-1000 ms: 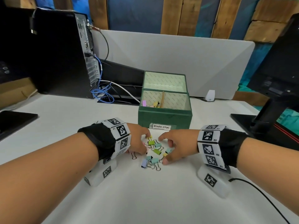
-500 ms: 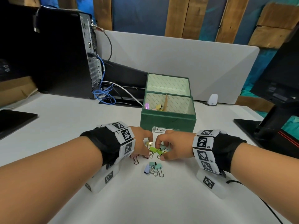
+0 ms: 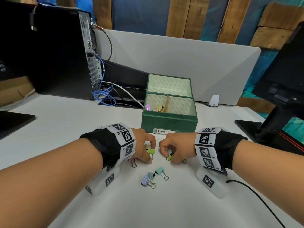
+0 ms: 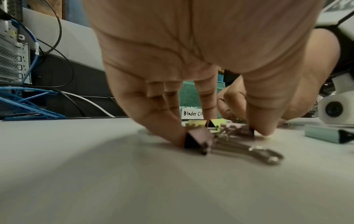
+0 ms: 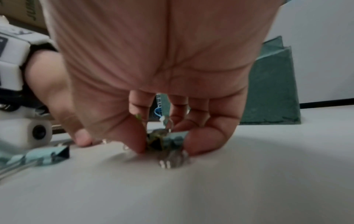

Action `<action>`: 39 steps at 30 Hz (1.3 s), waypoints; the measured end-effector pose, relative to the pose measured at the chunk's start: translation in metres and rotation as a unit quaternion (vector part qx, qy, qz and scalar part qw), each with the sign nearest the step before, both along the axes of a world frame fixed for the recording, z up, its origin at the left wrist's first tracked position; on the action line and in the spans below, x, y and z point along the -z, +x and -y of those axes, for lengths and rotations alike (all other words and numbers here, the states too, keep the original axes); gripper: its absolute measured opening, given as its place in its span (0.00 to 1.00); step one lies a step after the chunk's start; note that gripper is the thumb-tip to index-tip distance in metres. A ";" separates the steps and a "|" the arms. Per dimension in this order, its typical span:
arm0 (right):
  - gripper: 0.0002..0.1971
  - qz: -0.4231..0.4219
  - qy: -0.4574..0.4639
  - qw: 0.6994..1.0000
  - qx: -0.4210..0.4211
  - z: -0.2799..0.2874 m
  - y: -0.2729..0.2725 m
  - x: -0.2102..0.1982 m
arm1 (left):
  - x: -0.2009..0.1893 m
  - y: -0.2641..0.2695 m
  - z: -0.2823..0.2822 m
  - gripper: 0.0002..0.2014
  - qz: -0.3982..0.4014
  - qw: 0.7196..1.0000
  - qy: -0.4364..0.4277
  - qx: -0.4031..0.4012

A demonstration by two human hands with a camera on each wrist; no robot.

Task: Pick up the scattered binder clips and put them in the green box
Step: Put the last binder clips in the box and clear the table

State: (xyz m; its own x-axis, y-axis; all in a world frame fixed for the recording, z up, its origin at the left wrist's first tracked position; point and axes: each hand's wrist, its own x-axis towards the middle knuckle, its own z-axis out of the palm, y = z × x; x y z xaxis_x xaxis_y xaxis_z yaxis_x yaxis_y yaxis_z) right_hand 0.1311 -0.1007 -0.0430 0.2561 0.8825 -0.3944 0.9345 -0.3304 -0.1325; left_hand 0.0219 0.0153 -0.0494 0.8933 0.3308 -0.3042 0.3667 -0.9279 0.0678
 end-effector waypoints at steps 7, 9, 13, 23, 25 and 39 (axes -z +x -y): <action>0.05 -0.036 0.038 0.999 0.016 -0.001 0.009 -0.002 | -0.002 0.003 -0.003 0.09 0.022 0.999 -0.019 0.028; 0.06 -0.029 0.051 0.998 0.024 -0.001 0.011 -0.004 | -0.003 0.004 -0.003 0.11 0.017 0.999 -0.026 0.034; 0.10 -0.043 0.057 0.997 0.043 0.000 0.017 -0.007 | -0.002 0.004 -0.004 0.13 0.017 0.999 -0.033 0.041; 0.09 -0.009 0.263 0.955 0.133 -0.009 0.036 -0.061 | -0.001 0.007 -0.006 0.14 0.032 0.997 0.016 0.063; 0.09 0.053 0.337 0.928 0.149 -0.019 0.047 -0.073 | 0.000 0.007 -0.005 0.12 0.033 0.997 0.020 0.066; 0.06 0.037 0.299 0.943 0.141 -0.012 0.049 -0.040 | 0.000 0.003 -0.009 0.11 0.106 0.992 -0.048 0.045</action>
State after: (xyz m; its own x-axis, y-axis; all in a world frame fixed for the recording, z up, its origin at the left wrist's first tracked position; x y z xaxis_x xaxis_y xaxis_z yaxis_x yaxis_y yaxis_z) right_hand 0.1804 -0.0891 -0.0032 0.5208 0.8346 0.1795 0.8348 -0.4539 -0.3114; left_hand 0.0246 0.0243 -0.0492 0.9649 0.2262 -0.1333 0.2516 -0.9417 0.2232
